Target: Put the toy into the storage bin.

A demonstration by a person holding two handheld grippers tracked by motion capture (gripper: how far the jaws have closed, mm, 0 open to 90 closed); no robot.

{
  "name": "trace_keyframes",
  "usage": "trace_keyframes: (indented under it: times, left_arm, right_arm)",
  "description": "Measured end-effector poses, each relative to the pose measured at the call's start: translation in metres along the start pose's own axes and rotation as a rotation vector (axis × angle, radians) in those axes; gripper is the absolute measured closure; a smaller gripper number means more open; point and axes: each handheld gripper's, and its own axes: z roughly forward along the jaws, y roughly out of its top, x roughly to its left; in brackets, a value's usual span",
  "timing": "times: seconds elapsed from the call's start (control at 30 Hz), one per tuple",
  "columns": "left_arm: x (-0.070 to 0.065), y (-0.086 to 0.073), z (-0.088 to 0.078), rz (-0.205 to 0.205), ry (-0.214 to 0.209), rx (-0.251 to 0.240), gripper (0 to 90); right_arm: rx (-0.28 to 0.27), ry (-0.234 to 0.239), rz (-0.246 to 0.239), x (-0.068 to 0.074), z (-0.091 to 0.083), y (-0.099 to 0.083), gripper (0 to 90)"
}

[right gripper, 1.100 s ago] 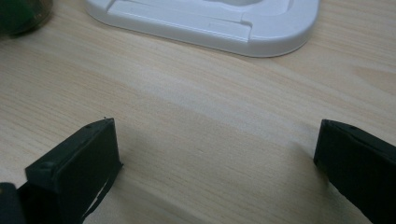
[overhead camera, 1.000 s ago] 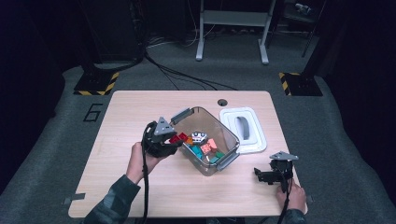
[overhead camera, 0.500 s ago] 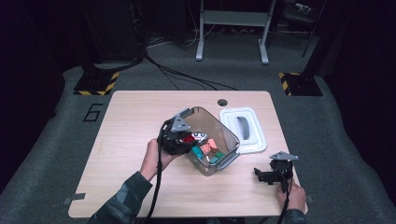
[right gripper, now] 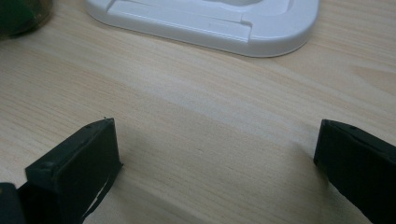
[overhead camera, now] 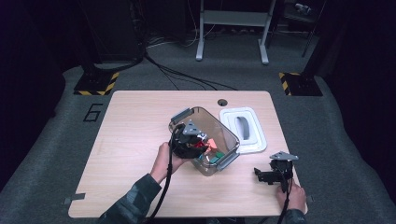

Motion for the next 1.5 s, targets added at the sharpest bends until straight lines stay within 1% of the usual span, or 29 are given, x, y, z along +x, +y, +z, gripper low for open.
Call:
trace_keyframes:
  times: [0.2, 0.23, 0.37, 0.63, 0.67, 0.8, 0.83, 0.87, 0.97, 1.1, 1.17, 1.23, 1.27, 1.33, 1.4, 1.47, 1.5]
  left_arm:
    - [-0.005, -0.004, 0.006, 0.008, -0.025, 0.027, 59.0]
    - [-0.006, -0.005, 0.006, 0.002, -0.036, 0.027, 58.9]
    - [-0.006, -0.007, 0.007, -0.006, -0.054, 0.025, 58.8]
    - [-0.008, -0.008, 0.007, -0.010, -0.067, 0.028, 58.3]
    - [-0.007, -0.008, 0.007, -0.008, -0.063, 0.032, 56.5]
    - [-0.007, -0.008, 0.004, -0.012, -0.060, 0.034, 44.4]
    - [-0.007, -0.009, 0.002, -0.017, -0.061, 0.031, 41.8]
    - [-0.006, -0.010, 0.001, -0.009, -0.062, 0.027, 39.4]
    - [-0.007, -0.012, -0.007, -0.011, -0.060, 0.019, 34.4]
    - [-0.005, -0.018, -0.021, -0.014, -0.040, -0.002, 26.2]
    - [-0.003, -0.023, -0.028, -0.007, -0.015, -0.002, 22.4]
    - [-0.001, -0.028, -0.032, -0.015, -0.003, -0.002, 19.2]
    - [0.001, -0.032, -0.035, -0.016, 0.011, 0.003, 17.6]
    - [0.005, -0.039, -0.039, -0.030, 0.025, -0.002, 15.4]
    - [0.010, -0.048, -0.043, -0.044, 0.054, -0.003, 14.3]
    - [0.014, -0.056, -0.046, -0.058, 0.069, -0.002, 12.9]
    - [0.017, -0.061, -0.048, -0.069, 0.083, 0.003, 12.2]
  right_arm:
    - [-0.001, -0.001, 0.000, 0.000, 0.000, 0.000, 0.0]
    - [0.000, 0.000, 0.000, 0.000, 0.000, 0.000, 0.0]
    - [-0.001, 0.000, 0.000, 0.000, 0.000, 0.000, 0.0]
    - [-0.001, 0.000, 0.000, 0.000, 0.000, 0.000, 0.0]
    - [0.000, 0.000, -0.001, 0.000, 0.000, 0.000, 0.0]
    - [0.000, 0.000, 0.000, 0.000, 0.000, 0.000, 0.0]
    - [-0.001, 0.000, 0.000, 0.000, 0.000, 0.000, 0.0]
    - [-0.001, -0.002, -0.002, 0.000, 0.000, 0.000, 0.0]
    - [-0.001, 0.000, 0.000, 0.000, 0.000, 0.000, 0.0]
    - [-0.001, -0.001, 0.000, 0.000, 0.000, 0.000, 0.0]
    - [-0.001, -0.001, 0.000, 0.000, 0.000, 0.000, 0.0]
    - [-0.001, 0.000, 0.000, 0.000, 0.000, 0.000, 0.0]
    - [0.000, -0.002, -0.002, 0.000, 0.000, 0.000, 0.0]
    - [-0.001, -0.001, 0.000, 0.000, 0.000, 0.000, 0.0]
    - [-0.001, -0.001, 0.000, 0.000, 0.000, 0.000, 0.0]
    - [-0.001, -0.003, -0.002, 0.000, 0.000, 0.000, 0.0]
    - [-0.001, -0.003, -0.001, 0.000, 0.000, 0.000, 0.0]
